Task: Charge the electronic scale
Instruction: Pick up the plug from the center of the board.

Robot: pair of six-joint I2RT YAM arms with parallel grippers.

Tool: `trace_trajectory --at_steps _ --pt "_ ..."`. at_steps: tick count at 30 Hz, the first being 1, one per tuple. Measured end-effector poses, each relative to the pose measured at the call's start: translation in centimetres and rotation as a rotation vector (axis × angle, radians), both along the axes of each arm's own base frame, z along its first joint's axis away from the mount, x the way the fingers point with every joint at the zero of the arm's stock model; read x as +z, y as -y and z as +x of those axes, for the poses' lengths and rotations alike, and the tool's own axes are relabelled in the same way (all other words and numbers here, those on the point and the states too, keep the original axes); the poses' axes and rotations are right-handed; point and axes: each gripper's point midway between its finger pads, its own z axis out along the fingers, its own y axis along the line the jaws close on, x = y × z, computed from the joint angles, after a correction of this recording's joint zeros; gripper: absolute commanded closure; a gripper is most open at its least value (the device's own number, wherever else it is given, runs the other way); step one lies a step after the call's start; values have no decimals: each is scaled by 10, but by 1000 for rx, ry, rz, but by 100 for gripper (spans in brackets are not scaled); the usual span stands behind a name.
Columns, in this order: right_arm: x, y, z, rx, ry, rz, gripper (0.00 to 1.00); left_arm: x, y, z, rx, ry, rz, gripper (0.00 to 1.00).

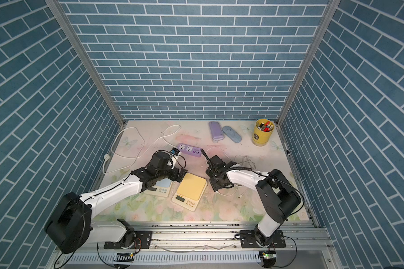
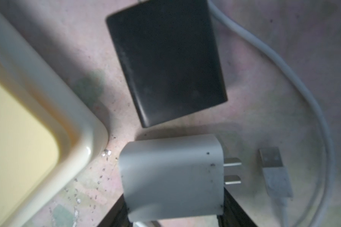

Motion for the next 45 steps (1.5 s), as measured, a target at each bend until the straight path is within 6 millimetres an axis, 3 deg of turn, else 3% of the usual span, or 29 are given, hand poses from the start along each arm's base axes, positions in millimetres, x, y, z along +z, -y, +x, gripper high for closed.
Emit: trace_trajectory --at_steps 6,10,13,19,22,24,34,37,45 --pt "3 -3 0 2 0 20 52 10 0 -9 -65 107 -25 0" --pt "20 -8 5 -6 18 71 53 26 6 -15 -133 216 -40 1" --pt "45 -15 15 -34 35 150 53 41 14 -16 -181 295 -45 0" --pt "130 -39 47 -64 101 373 53 67 29 -16 -295 397 -29 1" --pt "163 -52 51 -37 83 504 53 88 41 -22 -366 493 -34 1" --pt "174 -58 48 -21 40 575 53 98 48 -26 -406 546 -41 2" --pt "202 -84 30 44 -158 762 55 112 76 -20 -534 645 14 5" --pt "202 -90 27 54 -209 783 56 114 82 -18 -557 660 30 7" --pt "194 -93 17 58 -304 795 56 123 98 -10 -609 659 52 23"
